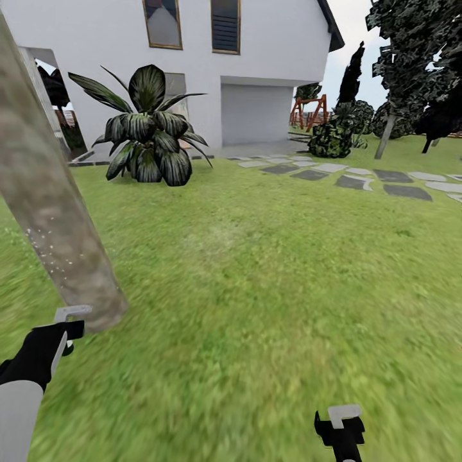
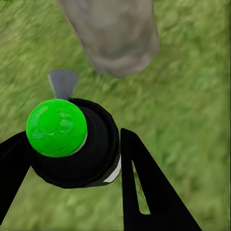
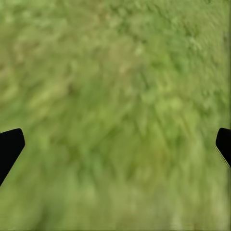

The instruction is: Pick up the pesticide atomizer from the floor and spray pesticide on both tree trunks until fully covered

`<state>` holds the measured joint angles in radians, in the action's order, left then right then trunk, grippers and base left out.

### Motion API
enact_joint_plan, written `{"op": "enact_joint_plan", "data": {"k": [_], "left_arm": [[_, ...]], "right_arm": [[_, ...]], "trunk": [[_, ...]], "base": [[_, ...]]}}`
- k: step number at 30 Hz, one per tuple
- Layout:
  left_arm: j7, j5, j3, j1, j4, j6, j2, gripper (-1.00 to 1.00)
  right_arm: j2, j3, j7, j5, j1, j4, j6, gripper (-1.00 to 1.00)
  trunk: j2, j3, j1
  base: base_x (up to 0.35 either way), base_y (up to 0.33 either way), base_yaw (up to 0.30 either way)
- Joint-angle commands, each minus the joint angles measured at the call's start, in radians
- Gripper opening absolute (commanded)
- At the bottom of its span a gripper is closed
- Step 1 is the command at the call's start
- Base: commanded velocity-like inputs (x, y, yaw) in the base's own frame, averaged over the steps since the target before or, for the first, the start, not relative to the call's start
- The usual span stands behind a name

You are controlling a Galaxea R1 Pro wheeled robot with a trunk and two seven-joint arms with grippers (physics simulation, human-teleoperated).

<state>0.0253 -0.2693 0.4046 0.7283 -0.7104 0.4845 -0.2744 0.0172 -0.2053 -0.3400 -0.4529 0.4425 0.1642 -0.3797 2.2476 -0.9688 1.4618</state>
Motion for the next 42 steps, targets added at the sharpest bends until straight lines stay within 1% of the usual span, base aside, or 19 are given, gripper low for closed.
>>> {"op": "enact_joint_plan", "data": {"k": [1,6,34,42], "left_arm": [[0.002,-0.006,0.003,0.001,-0.002,0.005,0.000,-1.00],[0.002,-0.007,0.003,-0.001,-0.001,0.005,-0.002,-1.00],[-0.001,-0.007,0.003,-0.002,-0.001,0.005,-0.002,-1.00],[-0.001,-0.007,0.002,-0.002,-0.001,0.005,0.001,-1.00]], "right_arm": [[0.000,-0.008,-0.002,-0.010,0.001,-0.001,-0.004,1.00],[0.000,-0.008,-0.003,-0.009,0.001,-0.001,-0.004,1.00],[0.000,-0.008,-0.002,-0.010,0.001,-0.002,-0.004,1.00],[0.000,-0.008,-0.002,-0.010,0.001,-0.002,-0.004,1.00]], "trunk": [[0.000,-0.001,0.000],[0.000,-0.001,0.000],[0.000,-0.001,0.000],[0.000,-0.001,0.000]], "base": [[0.229,-0.182,0.039],[0.238,-0.175,0.202],[0.238,-0.176,0.275],[0.235,-0.178,0.034]]}}
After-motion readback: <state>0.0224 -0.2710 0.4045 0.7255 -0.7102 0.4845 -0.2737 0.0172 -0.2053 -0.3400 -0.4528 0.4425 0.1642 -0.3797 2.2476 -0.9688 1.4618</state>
